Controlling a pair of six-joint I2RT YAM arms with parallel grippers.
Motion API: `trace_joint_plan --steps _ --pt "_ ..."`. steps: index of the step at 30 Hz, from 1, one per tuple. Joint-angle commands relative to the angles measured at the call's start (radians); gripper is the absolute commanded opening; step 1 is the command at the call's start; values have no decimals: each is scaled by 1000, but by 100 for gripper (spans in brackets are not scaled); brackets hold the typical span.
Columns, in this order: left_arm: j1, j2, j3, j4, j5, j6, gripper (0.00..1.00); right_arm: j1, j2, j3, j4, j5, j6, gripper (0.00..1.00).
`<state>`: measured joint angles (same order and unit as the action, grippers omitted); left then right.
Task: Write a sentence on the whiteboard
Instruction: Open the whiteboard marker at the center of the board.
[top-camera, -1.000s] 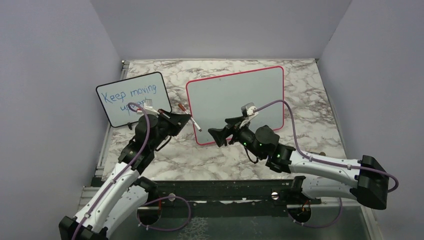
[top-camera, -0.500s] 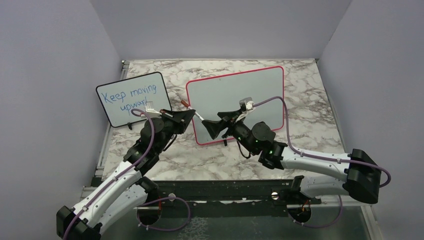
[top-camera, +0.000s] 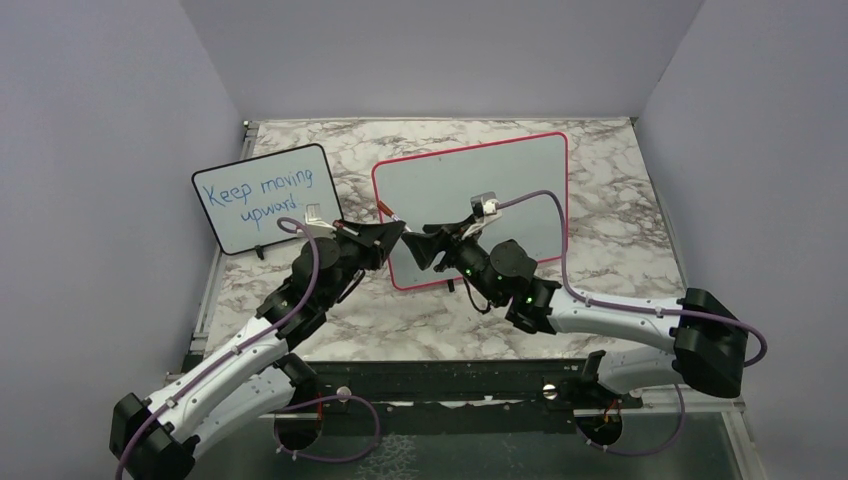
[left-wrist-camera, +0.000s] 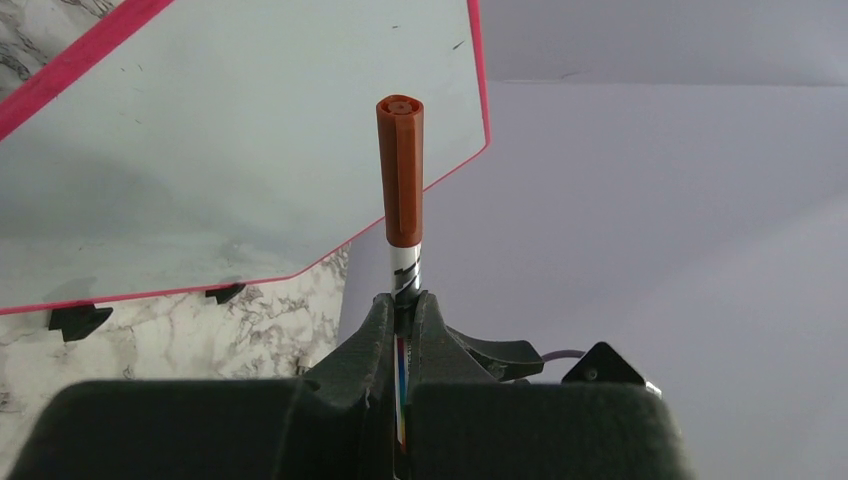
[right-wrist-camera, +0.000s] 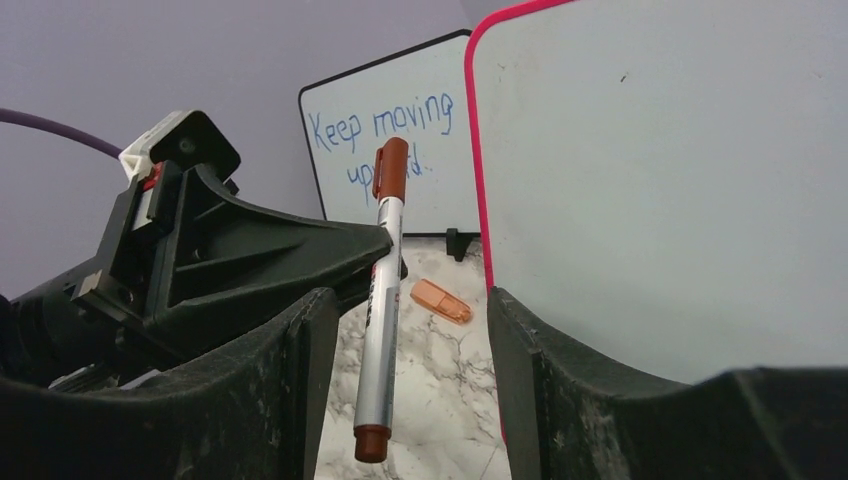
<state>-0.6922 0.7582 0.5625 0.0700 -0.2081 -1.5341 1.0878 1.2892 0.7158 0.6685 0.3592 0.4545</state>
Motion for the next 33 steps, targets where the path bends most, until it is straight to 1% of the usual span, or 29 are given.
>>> trace_joint_plan --steps 1,6,12,17,20,23,27,31,33 --pt "-26 5 13 48 -51 -33 0 9 22 41 41 52 18 57" --pt "-37 17 11 61 -44 -43 0 9 25 40 43 64 22 46" --pt "-51 20 5 82 -47 -45 0 9 28 29 53 70 26 35" --pt "-54 13 -15 82 -48 -36 0 9 18 24 47 52 12 13" --pt "-54 8 -19 79 -48 -1 1 9 -1 18 25 38 0 2" --pt "-53 2 -22 67 -48 63 12 9 -27 14 -13 31 -15 1" --pt "-53 -14 -18 2 -63 175 35 7 -70 24 -101 -11 -59 1" --pt "-52 -56 -5 -100 -133 329 45 6 -115 55 -255 -37 -104 1" --pt "-52 -83 -4 -111 -148 440 51 0 -142 68 -323 -37 -106 1"
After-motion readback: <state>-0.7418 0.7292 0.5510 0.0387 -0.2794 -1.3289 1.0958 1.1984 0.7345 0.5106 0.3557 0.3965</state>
